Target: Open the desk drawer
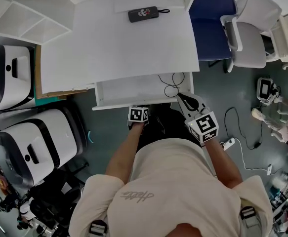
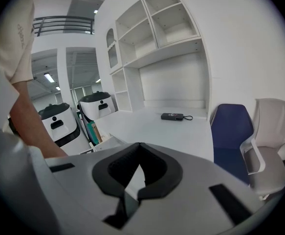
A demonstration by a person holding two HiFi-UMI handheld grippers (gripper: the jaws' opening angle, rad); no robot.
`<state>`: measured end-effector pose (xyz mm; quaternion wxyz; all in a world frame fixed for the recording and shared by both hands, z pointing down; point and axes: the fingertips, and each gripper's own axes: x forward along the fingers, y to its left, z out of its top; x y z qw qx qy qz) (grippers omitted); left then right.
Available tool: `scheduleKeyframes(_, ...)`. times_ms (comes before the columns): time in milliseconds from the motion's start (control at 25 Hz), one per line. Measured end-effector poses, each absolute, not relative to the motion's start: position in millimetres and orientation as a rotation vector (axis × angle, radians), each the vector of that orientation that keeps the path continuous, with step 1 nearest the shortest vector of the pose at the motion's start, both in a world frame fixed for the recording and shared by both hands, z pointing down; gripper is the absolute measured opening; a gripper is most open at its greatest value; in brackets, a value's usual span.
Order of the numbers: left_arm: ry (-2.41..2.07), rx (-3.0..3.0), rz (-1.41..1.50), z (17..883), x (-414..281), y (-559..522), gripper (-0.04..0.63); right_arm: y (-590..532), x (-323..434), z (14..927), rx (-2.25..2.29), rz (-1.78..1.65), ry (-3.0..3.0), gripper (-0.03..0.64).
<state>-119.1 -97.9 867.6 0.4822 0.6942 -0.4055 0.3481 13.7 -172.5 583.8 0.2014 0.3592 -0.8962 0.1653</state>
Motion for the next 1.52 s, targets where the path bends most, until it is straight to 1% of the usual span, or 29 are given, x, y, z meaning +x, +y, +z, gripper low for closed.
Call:
scheduleKeyframes(440,-0.960,1.722,0.838,865,-118,-68,0.097,-117,-2,578,1.084,0.454,-2.458,0.002)
scheduleKeyframes(840,-0.941,1.750,0.836,866,-114,-41,0.097,-74,2,578,1.157,0.458,-2.421,0.002)
scheduleKeyframes(1200,-0.913,1.729,0.861,865,-110,-12,0.097,-46,14,576,1.130,0.486,-2.430,0.002)
scheduleKeyframes(1520,-0.980,1.720,0.855,865,-109,0,0.091,-38,28,583,1.040,0.482,-2.478,0.002)
